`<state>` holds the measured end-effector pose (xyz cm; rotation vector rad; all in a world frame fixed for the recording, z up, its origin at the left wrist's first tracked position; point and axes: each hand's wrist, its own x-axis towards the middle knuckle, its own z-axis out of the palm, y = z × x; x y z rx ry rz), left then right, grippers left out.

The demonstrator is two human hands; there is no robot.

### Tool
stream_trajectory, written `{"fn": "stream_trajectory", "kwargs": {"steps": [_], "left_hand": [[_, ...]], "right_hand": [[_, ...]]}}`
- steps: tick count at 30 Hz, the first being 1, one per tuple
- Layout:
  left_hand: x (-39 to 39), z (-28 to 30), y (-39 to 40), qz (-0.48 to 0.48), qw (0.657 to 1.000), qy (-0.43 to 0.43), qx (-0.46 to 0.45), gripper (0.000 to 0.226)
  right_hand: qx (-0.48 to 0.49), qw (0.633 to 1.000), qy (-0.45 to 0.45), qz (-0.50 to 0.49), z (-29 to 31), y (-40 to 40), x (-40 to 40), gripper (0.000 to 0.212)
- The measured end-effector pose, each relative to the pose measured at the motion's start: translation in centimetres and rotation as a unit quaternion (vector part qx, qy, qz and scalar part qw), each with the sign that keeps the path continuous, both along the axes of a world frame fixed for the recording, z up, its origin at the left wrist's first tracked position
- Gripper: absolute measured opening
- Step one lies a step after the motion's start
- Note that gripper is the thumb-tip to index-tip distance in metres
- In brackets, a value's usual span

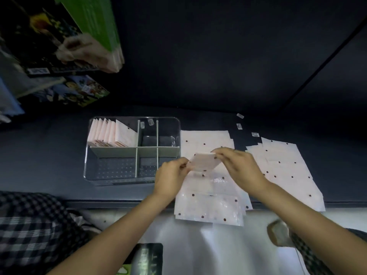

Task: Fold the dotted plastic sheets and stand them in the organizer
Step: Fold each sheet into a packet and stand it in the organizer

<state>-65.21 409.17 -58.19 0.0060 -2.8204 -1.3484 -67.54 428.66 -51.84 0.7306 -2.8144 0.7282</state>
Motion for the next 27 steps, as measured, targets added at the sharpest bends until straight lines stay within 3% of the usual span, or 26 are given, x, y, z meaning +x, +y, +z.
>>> {"fn": "stream_trajectory", "kwargs": {"steps": [3,6,8,10,13,17,22,27], "left_hand": [[-1.2,2.1,-3.1,0.007,0.996,-0.019,0.089,0.006],[-2.0,3.2,-6.5,0.007,0.996,-0.001,0.094,0.004],[-2.3,3.3,-8.8,0.057,0.997,0.046,0.027,0.01],[-2.5,2.9,-11.2,0.129,0.983,0.078,-0.105,0.023],[-2.6,2.2,-13.8,0.175,0.95,0.005,-0.257,0.033],[-2.7,1.0,-14.7,0.182,0.941,-0.054,-0.281,0.036],[-3.2,0.4,-15.0,0.19,0.937,-0.084,-0.281,0.04],[-3.4,0.5,-15.0,0.208,0.942,-0.04,-0.26,0.037]], "right_hand": [[-0.044,0.995,-0.082,-0.031,2.8,-2.6,-1.9,0.013],[-0.049,0.99,-0.128,-0.016,4.6,-6.4,-3.2,0.004],[-0.034,0.99,-0.139,-0.008,5.1,-9.3,-4.0,0.005],[-0.036,0.99,-0.134,-0.023,5.3,-12.1,-4.8,0.011],[-0.083,0.984,-0.146,-0.053,4.9,-15.8,-6.3,0.016],[-0.091,0.977,-0.17,-0.087,3.1,-19.7,-8.2,0.018],[-0.027,0.979,-0.168,-0.109,0.6,-22.1,-9.4,0.014],[0.019,0.98,-0.164,-0.113,-0.5,-24.2,-9.8,0.009]]}}
